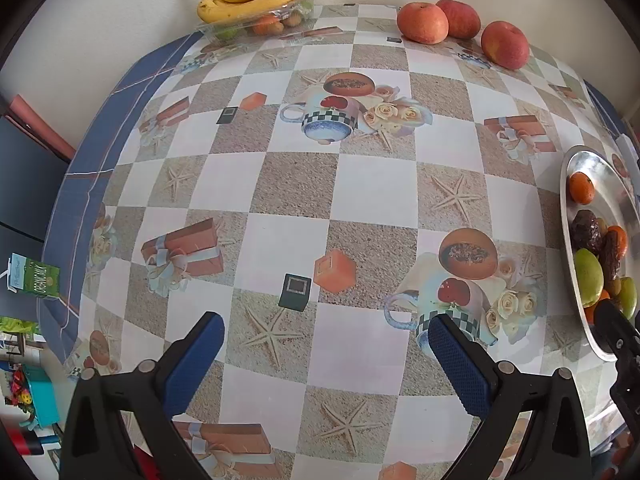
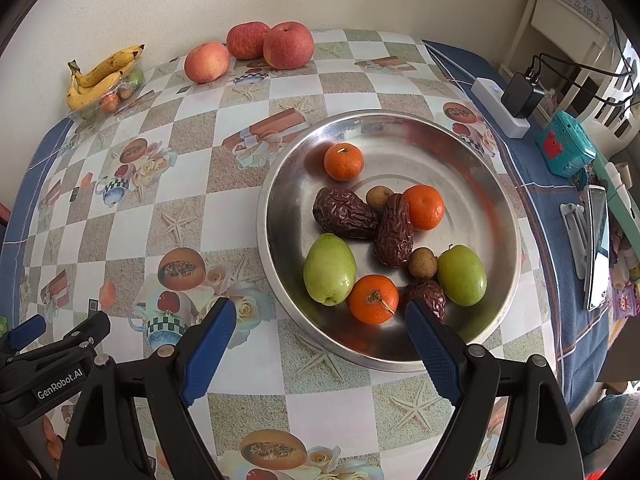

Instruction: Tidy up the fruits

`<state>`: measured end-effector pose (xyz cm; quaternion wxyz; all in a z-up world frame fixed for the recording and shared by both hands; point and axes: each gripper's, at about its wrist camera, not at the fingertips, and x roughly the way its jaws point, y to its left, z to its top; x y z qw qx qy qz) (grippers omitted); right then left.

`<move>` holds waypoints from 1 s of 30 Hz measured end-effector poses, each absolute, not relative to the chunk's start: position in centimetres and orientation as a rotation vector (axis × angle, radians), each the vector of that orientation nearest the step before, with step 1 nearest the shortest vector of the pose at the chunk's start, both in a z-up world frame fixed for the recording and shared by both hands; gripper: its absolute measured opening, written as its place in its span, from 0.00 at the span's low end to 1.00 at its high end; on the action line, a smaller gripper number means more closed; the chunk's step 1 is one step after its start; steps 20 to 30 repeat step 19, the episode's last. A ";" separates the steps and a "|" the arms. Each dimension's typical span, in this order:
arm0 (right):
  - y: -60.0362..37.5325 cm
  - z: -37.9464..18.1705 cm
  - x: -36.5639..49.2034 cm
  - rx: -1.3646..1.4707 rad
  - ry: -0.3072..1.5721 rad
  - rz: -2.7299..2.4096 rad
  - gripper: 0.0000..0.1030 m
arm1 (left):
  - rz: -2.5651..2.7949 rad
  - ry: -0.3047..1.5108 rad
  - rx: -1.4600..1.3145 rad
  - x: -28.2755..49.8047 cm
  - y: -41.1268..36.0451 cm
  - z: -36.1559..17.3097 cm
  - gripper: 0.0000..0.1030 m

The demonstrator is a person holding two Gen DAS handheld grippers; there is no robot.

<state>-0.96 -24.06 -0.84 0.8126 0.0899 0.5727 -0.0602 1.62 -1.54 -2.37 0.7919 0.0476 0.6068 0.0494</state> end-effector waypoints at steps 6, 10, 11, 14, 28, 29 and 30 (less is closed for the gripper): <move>-24.1 -0.8 -0.9 0.191 1.223 -0.128 0.85 | 0.102 1.291 0.111 1.5 -1.6 -2.4 1.00; -24.0 -0.9 -0.9 0.191 1.224 -0.129 0.85 | 0.102 1.288 0.106 1.5 -1.5 -2.4 1.00; -24.0 -0.9 -0.9 0.191 1.224 -0.129 0.85 | 0.102 1.288 0.103 1.5 -1.5 -2.4 1.00; -24.0 -0.9 -0.9 0.191 1.224 -0.128 0.85 | 0.099 1.276 0.100 1.4 -1.5 -2.3 1.00; -24.1 -0.9 -0.9 0.190 1.224 -0.128 0.85 | 0.087 1.245 0.113 1.3 -1.8 -1.8 1.00; -24.1 -0.9 -0.9 0.190 1.224 -0.128 0.85 | 0.087 1.245 0.113 1.3 -1.8 -1.8 1.00; -24.1 -0.9 -0.9 0.190 1.224 -0.128 0.85 | 0.087 1.245 0.113 1.3 -1.8 -1.8 1.00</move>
